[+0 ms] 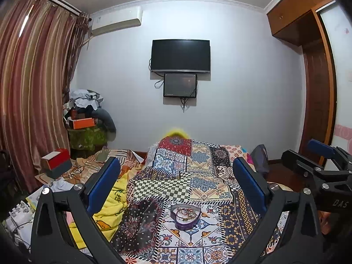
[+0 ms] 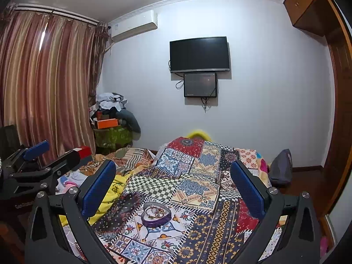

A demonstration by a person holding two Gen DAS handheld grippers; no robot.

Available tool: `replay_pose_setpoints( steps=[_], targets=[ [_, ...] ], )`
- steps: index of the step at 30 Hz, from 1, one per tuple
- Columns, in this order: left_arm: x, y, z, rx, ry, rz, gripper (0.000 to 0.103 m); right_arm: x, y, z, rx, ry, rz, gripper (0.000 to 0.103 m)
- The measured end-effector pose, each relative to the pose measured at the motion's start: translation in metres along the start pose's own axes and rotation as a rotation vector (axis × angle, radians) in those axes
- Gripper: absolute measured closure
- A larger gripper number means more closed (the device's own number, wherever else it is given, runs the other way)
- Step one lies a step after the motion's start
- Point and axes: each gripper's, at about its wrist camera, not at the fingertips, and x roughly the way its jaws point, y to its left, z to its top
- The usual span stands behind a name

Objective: Organize jewelry

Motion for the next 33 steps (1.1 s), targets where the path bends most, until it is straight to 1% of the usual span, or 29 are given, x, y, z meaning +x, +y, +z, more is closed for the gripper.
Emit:
replay_pose_setpoints(
  steps=[18,33],
  targets=[
    [0.01,0.001,-0.005,-0.005,0.029,0.017,0.0,0.0,-0.004,0.003,0.007,0.017,-0.003,0.0],
    [0.015,0.002,-0.005,-0.011,0.037,-0.008,0.0,0.003,-0.006,0.004,0.008,0.026,-0.003,0.0]
  ],
)
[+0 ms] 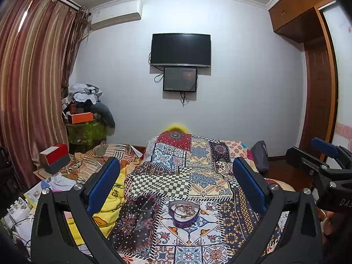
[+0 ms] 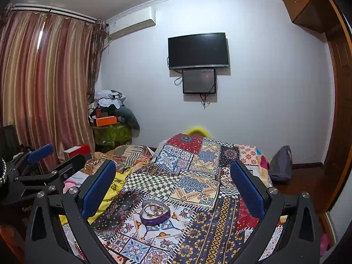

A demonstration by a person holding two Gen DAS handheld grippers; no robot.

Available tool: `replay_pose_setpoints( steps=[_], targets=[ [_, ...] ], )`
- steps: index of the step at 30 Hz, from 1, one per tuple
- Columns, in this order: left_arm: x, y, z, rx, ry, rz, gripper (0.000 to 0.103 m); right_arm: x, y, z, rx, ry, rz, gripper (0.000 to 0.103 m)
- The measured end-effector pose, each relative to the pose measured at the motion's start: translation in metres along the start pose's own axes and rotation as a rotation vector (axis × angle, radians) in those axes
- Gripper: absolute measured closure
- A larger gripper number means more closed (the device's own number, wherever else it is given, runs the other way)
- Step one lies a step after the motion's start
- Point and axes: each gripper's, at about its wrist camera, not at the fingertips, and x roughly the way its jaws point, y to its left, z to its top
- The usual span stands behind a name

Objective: Organize jewelry

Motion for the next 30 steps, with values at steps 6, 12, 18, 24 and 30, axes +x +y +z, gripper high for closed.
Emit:
replay_pose_setpoints(
  steps=[6,12,18,24,30],
  targets=[
    [0.002,0.002,-0.0001,-0.012,0.011,-0.005,0.0,-0.0007,0.0002,-0.0008,0.001,-0.003,-0.001,0.0],
    [0.0022,0.0013,-0.0012,-0.008,0.016,-0.018,0.0,-0.0006,0.0012,-0.0016,0.0,-0.003,-0.001,0.0],
    [0.0009,-0.0017,-0.0019,0.005,0.013,-0.02,0.0,-0.0011,0.0017,-0.0007,-0.001,-0.001,0.002,0.0],
    [0.0008,-0.0013,-0.0018,-0.001,0.012,-0.026,0.0,-0.0001,0.0022,-0.0007,-0.001,0.004,0.002,0.0],
    [0.0018,0.0003,-0.0028,-0.002,0.013,-0.024,0.0,0.0002,0.0022,-0.0007,-0.003,0.006,0.002,0.0]
  ],
)
